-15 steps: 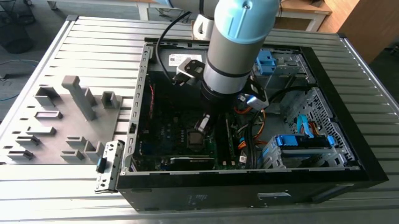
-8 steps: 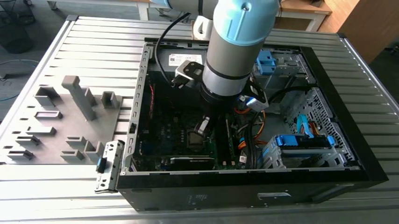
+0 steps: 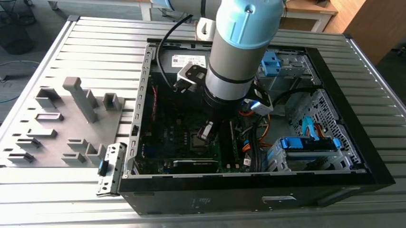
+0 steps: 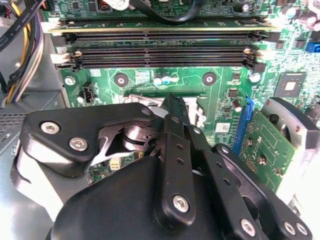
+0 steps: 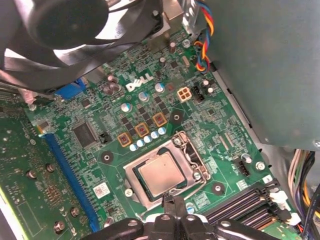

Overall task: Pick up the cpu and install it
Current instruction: 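Install the first cpu locking lever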

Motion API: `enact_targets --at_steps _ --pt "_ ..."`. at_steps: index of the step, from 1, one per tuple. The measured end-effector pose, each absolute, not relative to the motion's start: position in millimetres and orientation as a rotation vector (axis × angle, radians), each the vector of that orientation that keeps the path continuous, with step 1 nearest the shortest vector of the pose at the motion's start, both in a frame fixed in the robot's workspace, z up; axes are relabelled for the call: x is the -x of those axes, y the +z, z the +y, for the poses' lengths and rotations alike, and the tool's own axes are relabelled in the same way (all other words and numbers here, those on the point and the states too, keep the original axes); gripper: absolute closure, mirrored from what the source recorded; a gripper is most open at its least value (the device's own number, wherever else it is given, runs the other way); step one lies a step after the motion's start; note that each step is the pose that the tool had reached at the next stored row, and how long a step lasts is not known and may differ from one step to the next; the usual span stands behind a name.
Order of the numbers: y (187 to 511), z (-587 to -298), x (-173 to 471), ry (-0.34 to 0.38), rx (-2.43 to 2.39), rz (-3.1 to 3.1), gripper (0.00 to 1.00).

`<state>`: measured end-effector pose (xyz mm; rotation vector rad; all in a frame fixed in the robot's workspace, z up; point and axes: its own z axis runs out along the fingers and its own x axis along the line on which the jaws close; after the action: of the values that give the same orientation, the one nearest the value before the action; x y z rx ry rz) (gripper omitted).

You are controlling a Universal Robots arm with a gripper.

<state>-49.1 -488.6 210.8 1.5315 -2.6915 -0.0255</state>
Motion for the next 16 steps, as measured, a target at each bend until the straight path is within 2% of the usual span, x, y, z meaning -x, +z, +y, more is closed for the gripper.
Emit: enact_targets --at_steps 16 --pt "208.4 -490.8 50.1 0.014 -1.524 -2.68 0.9"
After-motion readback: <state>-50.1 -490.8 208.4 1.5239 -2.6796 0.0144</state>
